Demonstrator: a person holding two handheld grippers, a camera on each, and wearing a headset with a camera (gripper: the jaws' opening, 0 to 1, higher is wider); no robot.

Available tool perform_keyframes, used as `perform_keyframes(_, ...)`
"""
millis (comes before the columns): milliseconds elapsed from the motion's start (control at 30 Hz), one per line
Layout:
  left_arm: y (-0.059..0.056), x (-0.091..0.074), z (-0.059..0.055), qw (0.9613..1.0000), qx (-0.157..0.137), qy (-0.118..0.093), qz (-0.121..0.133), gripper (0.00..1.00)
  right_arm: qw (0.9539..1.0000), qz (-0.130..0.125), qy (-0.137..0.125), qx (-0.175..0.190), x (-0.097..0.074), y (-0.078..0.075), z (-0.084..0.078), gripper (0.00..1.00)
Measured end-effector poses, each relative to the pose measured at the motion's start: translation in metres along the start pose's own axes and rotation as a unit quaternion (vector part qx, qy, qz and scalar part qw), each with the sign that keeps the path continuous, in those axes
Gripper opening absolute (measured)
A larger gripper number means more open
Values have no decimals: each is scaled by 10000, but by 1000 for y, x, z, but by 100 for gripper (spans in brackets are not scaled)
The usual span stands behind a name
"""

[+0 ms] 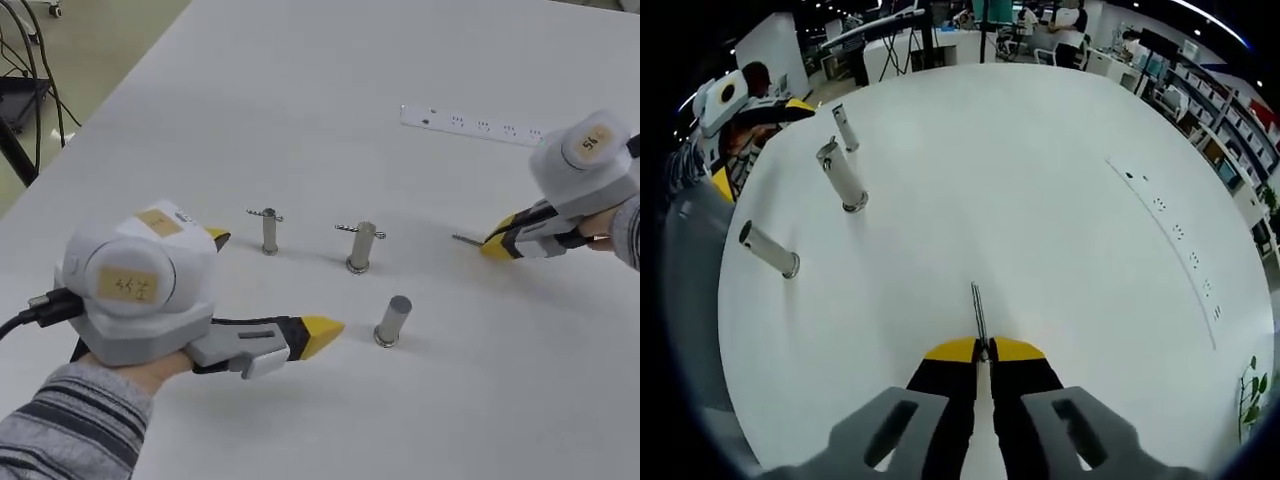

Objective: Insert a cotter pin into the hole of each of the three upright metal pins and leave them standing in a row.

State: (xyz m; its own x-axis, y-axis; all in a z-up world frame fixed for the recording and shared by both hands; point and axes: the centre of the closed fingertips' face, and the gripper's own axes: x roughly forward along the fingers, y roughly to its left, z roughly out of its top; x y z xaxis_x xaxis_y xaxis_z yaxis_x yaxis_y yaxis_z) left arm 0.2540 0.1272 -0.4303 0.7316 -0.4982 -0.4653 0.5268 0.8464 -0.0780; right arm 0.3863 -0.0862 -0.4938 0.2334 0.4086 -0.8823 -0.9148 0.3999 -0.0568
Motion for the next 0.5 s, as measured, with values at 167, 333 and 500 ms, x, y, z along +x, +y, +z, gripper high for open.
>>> perform_keyframes(167,-3,-1,1,10000,19,-20,-40,87,9997,10,82,-244,1,1,0,0)
perform_keyframes(333,-5,-1,1,9999,-13,-12,-110,84,9991,-58,101,-405,1,5,1,0)
perform_keyframes(500,-7,-2,1,9998,-17,-25,-174,83,9983,-112,52,-577,-4,13,3,0)
